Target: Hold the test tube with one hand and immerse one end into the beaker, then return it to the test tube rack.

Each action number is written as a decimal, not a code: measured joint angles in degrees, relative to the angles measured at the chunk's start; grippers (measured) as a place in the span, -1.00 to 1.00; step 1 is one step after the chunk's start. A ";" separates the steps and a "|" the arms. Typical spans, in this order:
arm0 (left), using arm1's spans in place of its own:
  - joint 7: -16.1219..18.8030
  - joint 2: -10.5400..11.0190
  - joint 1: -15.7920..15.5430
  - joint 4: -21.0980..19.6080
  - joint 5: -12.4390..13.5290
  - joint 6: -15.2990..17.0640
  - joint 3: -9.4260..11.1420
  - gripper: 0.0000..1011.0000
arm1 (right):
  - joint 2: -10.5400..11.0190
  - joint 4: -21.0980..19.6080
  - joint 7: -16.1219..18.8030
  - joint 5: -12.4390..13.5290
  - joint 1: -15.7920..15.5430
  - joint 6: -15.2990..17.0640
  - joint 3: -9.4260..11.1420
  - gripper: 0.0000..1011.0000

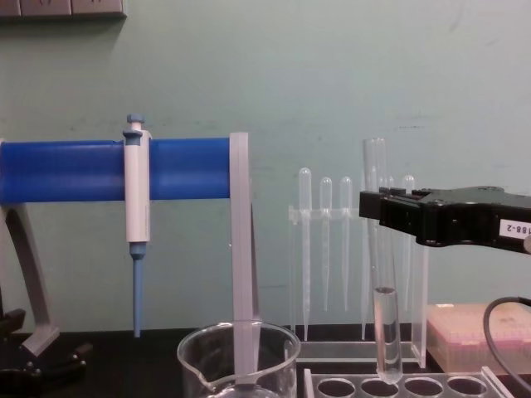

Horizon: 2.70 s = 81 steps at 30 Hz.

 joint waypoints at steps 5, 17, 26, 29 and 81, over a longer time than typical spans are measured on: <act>0.00 0.00 0.00 0.00 0.00 0.00 0.00 0.98 | 0.00 0.00 0.00 0.00 0.00 0.00 0.00 -0.56; 0.00 0.00 0.00 0.00 0.00 0.00 0.00 0.98 | 0.00 0.00 0.00 0.00 0.00 0.00 0.00 -0.56; 0.00 0.00 0.00 0.00 0.00 0.00 0.00 0.98 | -0.18 -0.70 -0.03 -0.08 0.35 0.01 -0.14 -0.56; 0.00 0.00 0.00 0.00 0.00 0.00 0.00 0.98 | -0.70 -1.21 -0.12 -0.53 1.52 0.11 -0.85 -0.56; 0.00 0.00 0.00 0.00 0.00 0.00 0.00 0.98 | -12.88 19.16 4.10 -7.03 6.57 -11.59 -9.73 -0.56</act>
